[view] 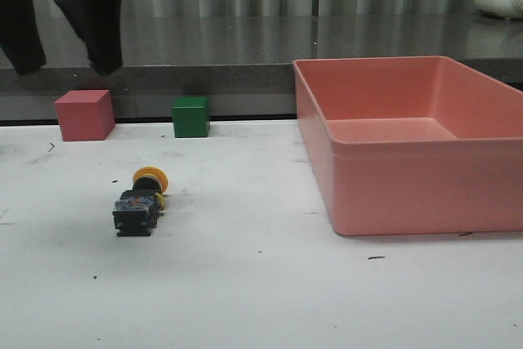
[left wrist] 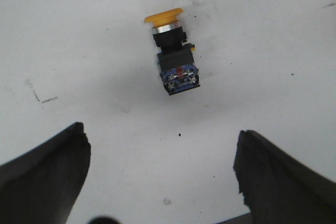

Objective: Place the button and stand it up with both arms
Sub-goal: 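Lower the open left gripper over the lying button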

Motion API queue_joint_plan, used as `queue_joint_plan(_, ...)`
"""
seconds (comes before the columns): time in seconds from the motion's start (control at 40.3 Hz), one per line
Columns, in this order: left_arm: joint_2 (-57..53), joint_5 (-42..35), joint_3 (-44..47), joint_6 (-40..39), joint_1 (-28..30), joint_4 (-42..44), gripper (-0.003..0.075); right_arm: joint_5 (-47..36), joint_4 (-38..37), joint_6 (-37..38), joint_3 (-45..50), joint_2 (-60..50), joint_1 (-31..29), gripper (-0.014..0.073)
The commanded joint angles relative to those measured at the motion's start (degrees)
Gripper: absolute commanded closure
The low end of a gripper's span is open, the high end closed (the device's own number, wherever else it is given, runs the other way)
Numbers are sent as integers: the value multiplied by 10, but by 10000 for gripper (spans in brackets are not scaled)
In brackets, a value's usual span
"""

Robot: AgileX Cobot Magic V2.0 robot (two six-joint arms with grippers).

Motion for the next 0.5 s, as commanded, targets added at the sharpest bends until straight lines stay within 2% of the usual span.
queue_joint_plan(0.0,8,17,-32,-20,-3,-17,173,-41,-10,-6,-12,5,-2,118)
queue_joint_plan(0.471,131,17,-103,-81,-3,-28,173,-41,-10,-6,-12,5,-2,118)
